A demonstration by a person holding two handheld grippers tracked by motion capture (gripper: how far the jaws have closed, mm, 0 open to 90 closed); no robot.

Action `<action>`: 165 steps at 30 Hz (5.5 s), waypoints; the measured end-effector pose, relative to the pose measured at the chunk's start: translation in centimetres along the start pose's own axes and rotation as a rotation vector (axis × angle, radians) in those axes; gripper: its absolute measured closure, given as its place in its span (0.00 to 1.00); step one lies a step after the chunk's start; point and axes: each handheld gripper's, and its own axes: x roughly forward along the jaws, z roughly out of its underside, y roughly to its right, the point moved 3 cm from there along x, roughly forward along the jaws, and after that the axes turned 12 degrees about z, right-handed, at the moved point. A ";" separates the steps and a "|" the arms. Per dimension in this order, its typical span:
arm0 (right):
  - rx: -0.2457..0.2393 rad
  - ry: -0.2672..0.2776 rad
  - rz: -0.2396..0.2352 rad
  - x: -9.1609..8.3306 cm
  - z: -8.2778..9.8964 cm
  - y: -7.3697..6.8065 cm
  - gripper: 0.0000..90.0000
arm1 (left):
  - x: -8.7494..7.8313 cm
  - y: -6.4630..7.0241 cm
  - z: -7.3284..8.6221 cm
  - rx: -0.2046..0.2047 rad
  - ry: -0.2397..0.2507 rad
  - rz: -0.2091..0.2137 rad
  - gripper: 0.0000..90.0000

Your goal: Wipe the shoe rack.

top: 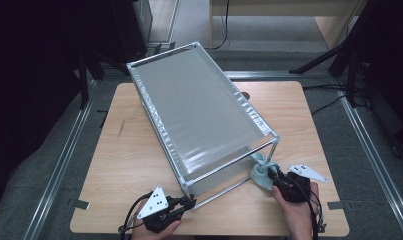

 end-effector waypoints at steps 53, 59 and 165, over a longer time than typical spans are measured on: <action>-0.228 0.290 -0.318 -7.7 -8.2 -17.9 0.87 | 0.5 0.0 -0.2 -0.005 -0.003 -0.008 0.88; -0.097 0.328 -0.124 -6.7 -10.6 -10.1 0.86 | 0.5 0.0 -0.1 0.000 -0.007 -0.008 0.88; -0.321 0.007 -0.236 1.8 3.5 -13.5 0.84 | 0.4 -0.1 -0.1 0.005 -0.015 -0.004 0.89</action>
